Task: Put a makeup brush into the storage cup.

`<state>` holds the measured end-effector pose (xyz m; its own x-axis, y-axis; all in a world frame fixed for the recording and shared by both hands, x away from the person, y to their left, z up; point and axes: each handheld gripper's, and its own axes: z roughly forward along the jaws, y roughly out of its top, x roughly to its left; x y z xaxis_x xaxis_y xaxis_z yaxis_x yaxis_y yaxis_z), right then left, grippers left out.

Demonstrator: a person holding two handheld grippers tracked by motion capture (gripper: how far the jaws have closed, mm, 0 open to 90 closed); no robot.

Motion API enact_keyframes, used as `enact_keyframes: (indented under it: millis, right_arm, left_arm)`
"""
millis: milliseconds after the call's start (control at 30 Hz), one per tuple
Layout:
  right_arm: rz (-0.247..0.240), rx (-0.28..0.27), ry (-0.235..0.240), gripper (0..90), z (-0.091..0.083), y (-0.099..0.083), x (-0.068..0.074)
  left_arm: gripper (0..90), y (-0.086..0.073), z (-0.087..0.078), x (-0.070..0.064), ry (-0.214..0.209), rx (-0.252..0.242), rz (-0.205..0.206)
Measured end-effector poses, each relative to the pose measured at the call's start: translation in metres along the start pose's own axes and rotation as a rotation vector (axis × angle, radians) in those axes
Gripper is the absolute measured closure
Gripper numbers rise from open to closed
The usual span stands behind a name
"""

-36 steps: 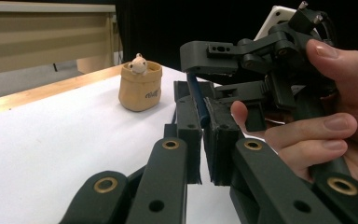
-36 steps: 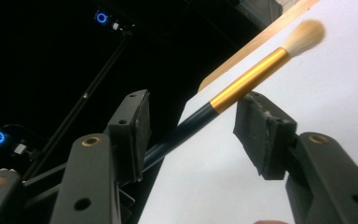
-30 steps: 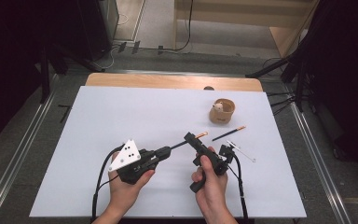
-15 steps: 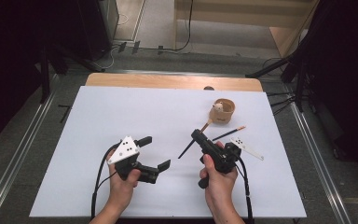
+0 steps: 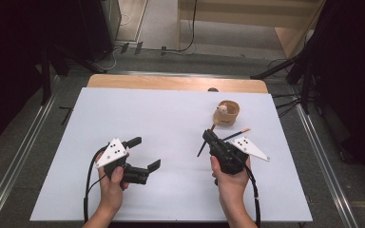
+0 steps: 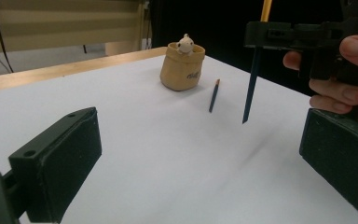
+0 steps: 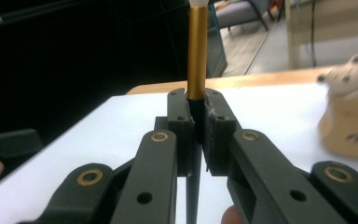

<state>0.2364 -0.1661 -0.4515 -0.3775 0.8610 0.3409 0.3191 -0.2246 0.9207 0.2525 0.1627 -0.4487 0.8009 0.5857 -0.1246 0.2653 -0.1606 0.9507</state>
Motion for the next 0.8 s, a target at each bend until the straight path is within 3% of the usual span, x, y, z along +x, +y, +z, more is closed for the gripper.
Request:
enact_keyframes:
  millis: [233,500,800]
  right_arm:
    - [-0.145,-0.01,0.002,84.6,-0.003,0.008,-0.006]
    - [-0.163,-0.066,-0.047,84.5,-0.01,0.022,-0.02]
    - [-0.197,-0.093,-0.062,84.4,-0.005,0.033,-0.04]
  left_arm:
    - [0.0,-0.011,-0.018,0.012,0.042,-0.001,0.012]
    - [0.0,-0.026,-0.043,0.026,0.108,-0.018,0.011]
    - [0.0,-0.036,-0.067,0.04,0.143,-0.035,0.015]
